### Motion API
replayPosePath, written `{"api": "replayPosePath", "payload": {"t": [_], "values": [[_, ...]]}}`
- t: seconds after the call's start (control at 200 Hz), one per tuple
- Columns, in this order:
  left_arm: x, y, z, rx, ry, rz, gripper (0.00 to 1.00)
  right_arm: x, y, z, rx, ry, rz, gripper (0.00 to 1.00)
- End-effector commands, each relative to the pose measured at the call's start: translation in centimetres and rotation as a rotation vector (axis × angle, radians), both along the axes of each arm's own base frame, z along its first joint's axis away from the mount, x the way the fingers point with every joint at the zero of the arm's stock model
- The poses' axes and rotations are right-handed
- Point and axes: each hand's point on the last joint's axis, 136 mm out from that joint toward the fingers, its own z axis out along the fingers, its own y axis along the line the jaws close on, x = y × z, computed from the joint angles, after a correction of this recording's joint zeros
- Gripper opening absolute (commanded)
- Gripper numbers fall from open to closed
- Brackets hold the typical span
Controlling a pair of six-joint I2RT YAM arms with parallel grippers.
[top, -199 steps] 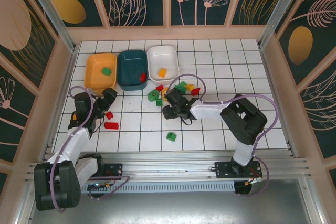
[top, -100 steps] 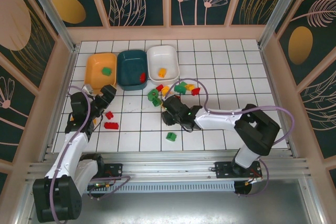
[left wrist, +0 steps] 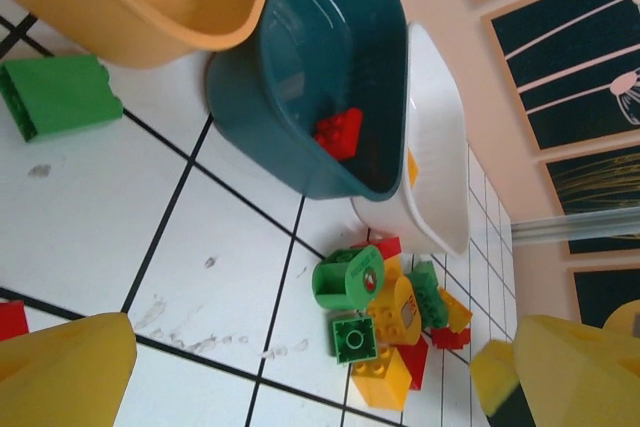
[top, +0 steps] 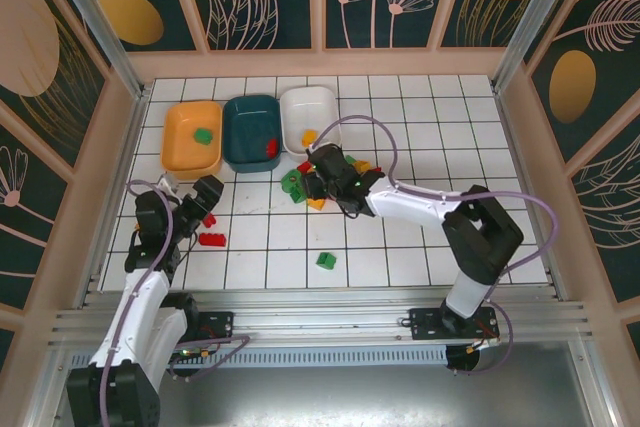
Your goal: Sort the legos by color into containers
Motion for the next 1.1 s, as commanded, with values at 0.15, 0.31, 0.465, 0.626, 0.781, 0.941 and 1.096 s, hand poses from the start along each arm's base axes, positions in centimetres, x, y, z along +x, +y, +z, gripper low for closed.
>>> {"api": "replayPosePath", "payload": {"t": [0.15, 0.31, 0.465, 0.626, 0.781, 0.941, 1.096], "values": [[-1.3, -1.1, -1.7, 0.002, 0.026, -0.072, 0.97, 0.7, -0.4, -3.8, -0.138, 0.060, 0.090, 0.58], [-1.5, -1.2, -2.1, 0.010, 0.038, -0.080, 0.97, -0.2, -0.9, -5.5, -0.160, 0.103, 0.104, 0.58], [-1.5, -1.2, -2.4, 0.001, 0.041, -0.074, 0.97, -1.3, -0.5, -6.7, -0.146, 0.137, 0.156, 0.59], [-1.5, -1.3, -2.5, -0.009, 0.048, -0.078, 0.97, -2.2, 0.0, -7.9, -0.148, 0.168, 0.193, 0.59], [-1.6, -1.2, -2.5, -0.001, 0.048, -0.074, 0.97, -2.9, 0.4, -8.8, -0.170, 0.172, 0.211, 0.56], [-1.5, -1.2, -2.1, -0.003, 0.044, -0.075, 0.96, -3.3, 0.3, -9.1, -0.201, 0.166, 0.206, 0.54], [-1.4, -1.1, -1.9, -0.001, 0.040, -0.073, 0.97, -3.7, 0.5, -9.4, -0.200, 0.170, 0.215, 0.53]]}}
